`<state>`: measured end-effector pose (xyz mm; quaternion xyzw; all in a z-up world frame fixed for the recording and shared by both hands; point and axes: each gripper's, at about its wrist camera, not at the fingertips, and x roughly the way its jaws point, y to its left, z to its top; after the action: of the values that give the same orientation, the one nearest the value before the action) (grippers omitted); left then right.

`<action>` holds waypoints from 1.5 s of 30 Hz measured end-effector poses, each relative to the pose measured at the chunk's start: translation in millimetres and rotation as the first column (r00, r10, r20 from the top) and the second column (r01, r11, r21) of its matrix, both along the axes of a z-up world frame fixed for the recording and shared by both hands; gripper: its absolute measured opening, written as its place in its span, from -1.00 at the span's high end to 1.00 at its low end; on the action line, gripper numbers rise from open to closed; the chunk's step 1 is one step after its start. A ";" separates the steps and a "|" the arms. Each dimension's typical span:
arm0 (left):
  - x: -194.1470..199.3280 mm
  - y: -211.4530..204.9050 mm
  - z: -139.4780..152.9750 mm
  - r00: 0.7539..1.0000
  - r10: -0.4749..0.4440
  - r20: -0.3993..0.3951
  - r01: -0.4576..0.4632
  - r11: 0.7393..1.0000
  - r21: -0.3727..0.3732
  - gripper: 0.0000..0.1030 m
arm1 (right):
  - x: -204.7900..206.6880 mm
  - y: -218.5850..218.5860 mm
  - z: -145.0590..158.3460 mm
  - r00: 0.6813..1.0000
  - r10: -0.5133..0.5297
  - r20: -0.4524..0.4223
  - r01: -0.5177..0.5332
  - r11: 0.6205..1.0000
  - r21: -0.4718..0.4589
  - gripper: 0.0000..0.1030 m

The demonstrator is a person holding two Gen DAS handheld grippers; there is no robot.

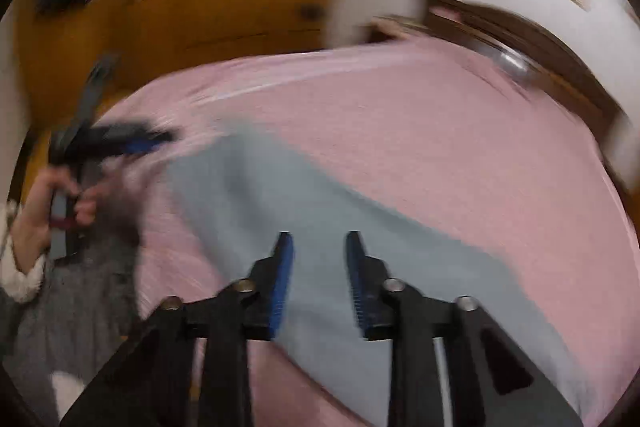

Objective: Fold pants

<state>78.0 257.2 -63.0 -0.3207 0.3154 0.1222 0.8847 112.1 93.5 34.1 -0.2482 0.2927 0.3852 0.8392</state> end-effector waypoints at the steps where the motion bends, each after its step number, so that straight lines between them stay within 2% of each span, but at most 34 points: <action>1: -3.8 6.8 -1.9 1.000 0.026 0.005 -0.026 0.999 -0.022 -0.45 | -4.4 29.1 -11.1 0.998 0.061 0.028 -0.060 0.998 -0.021 0.56; 3: -10.5 15.7 -5.0 0.999 0.042 0.032 -0.039 0.995 -0.088 -0.45 | -15.8 82.2 -34.4 0.979 0.173 0.107 -0.165 0.983 -0.079 0.56; 4: -12.8 18.4 -6.4 0.998 0.042 0.044 -0.037 0.993 -0.112 -0.45 | -23.0 111.6 -51.4 0.957 0.240 0.164 -0.219 0.966 -0.135 0.56; 8: -21.9 25.7 -10.5 0.997 0.032 0.068 -0.021 0.988 -0.154 -0.45 | -30.6 149.4 -98.1 0.885 0.329 0.330 -0.234 0.926 -0.296 0.59; 11: -24.9 31.7 -15.5 0.998 0.009 0.068 0.003 0.986 -0.169 -0.45 | -29.7 149.4 -113.7 0.837 0.336 0.432 -0.188 0.918 -0.350 0.59; 14: -29.7 33.8 -16.8 0.996 -0.009 0.085 0.026 0.981 -0.193 -0.45 | -27.2 143.3 -121.6 0.827 0.340 0.447 -0.167 0.909 -0.382 0.59; 18: -35.9 36.2 -17.2 0.995 -0.010 0.096 0.031 0.976 -0.217 -0.45 | -21.9 124.3 -111.1 0.825 0.287 0.487 -0.144 0.940 -0.310 0.59; 19: -37.9 37.4 -17.5 0.995 -0.010 0.098 0.031 0.975 -0.221 -0.45 | -20.0 124.8 -113.3 0.821 0.286 0.493 -0.129 0.936 -0.328 0.59; 21: -44.4 41.9 -20.0 0.995 -0.011 0.098 0.033 0.974 -0.222 -0.45 | -20.9 123.1 -119.8 0.806 0.306 0.507 -0.104 0.916 -0.388 0.59; 23: -47.2 40.5 -20.8 0.995 -0.014 0.096 0.035 0.975 -0.220 -0.45 | -19.4 122.0 -121.0 0.774 0.311 0.551 -0.088 0.916 -0.392 0.59; 24: -47.4 41.1 -20.3 0.995 -0.016 0.096 0.037 0.975 -0.219 -0.45 | -14.9 121.2 -119.0 0.770 0.308 0.559 -0.085 0.918 -0.388 0.59; 27: -45.9 40.7 -20.0 0.995 -0.019 0.097 0.040 0.974 -0.221 -0.45 | 2.5 126.0 -123.4 0.790 0.292 0.539 -0.075 0.918 -0.389 0.59; 28: -44.5 39.7 -20.0 0.995 -0.018 0.098 0.040 0.974 -0.224 -0.45 | 9.4 126.5 -123.0 0.798 0.278 0.534 -0.066 0.922 -0.381 0.67; 29: -43.8 39.3 -20.2 0.995 -0.017 0.099 0.040 0.973 -0.227 -0.45 | 14.4 128.8 -122.9 0.806 0.273 0.525 -0.068 0.924 -0.377 0.87; 30: -43.7 39.3 -21.0 0.995 -0.016 0.100 0.039 0.972 -0.231 -0.45 | 18.7 127.6 -120.3 0.824 0.269 0.499 -0.080 0.927 -0.367 0.87; 31: -44.3 39.3 -21.2 0.995 -0.016 0.101 0.039 0.972 -0.232 -0.45 | 21.3 124.0 -113.4 0.837 0.258 0.482 -0.093 0.936 -0.339 0.87; 33: -45.7 39.0 -21.3 0.995 -0.016 0.101 0.040 0.972 -0.233 -0.45 | 24.2 109.8 -89.6 0.854 0.201 0.479 -0.102 0.969 -0.224 0.87; 35: -46.4 38.4 -20.7 0.995 -0.019 0.101 0.042 0.973 -0.229 -0.45 | 25.7 94.3 -68.4 0.860 0.146 0.488 -0.090 0.987 -0.137 0.88; 37: -44.1 34.9 -17.4 0.995 -0.035 0.096 0.054 0.979 -0.197 -0.45 | 29.9 79.7 -46.4 0.857 0.092 0.508 -0.064 0.995 -0.072 0.88; 38: -39.0 30.9 -13.4 0.994 -0.067 0.088 0.080 0.983 -0.165 -0.45 | 36.3 73.6 -35.5 0.867 0.075 0.493 -0.062 0.997 -0.042 0.87; 39: -32.3 24.9 -6.8 0.991 -0.111 0.080 0.120 0.985 -0.123 -0.45 | 41.9 66.9 -26.3 0.880 0.067 0.471 -0.069 0.998 -0.013 0.87; 40: -23.1 15.1 2.2 0.982 -0.178 0.069 0.182 0.982 -0.048 -0.45 | 44.9 66.2 -21.8 0.882 0.054 0.468 -0.062 0.998 0.002 0.87; 41: -15.1 3.9 10.9 0.970 -0.236 0.049 0.234 0.971 0.041 -0.45 | 48.8 65.4 -18.4 0.890 0.043 0.455 -0.054 0.998 0.011 0.87; 43: 1.9 -24.8 26.5 0.941 -0.339 -0.004 0.328 0.908 0.261 -0.45 | 48.5 67.3 -18.9 0.912 0.073 0.404 -0.088 0.996 0.019 0.87; 44: 9.3 -35.0 29.5 0.928 -0.372 -0.009 0.355 0.877 0.324 -0.46 | 41.3 71.7 -23.0 0.907 0.101 0.409 -0.112 0.994 0.003 0.87; 45: 13.5 -36.7 28.3 0.928 -0.372 -0.012 0.356 0.877 0.322 -0.45 | 35.2 75.5 -28.6 0.899 0.126 0.420 -0.130 0.991 -0.020 0.87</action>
<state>91.4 220.5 -34.7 -0.1117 0.3236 -0.0052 0.9396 147.2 169.0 5.4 -0.3404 0.0865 0.3783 0.8564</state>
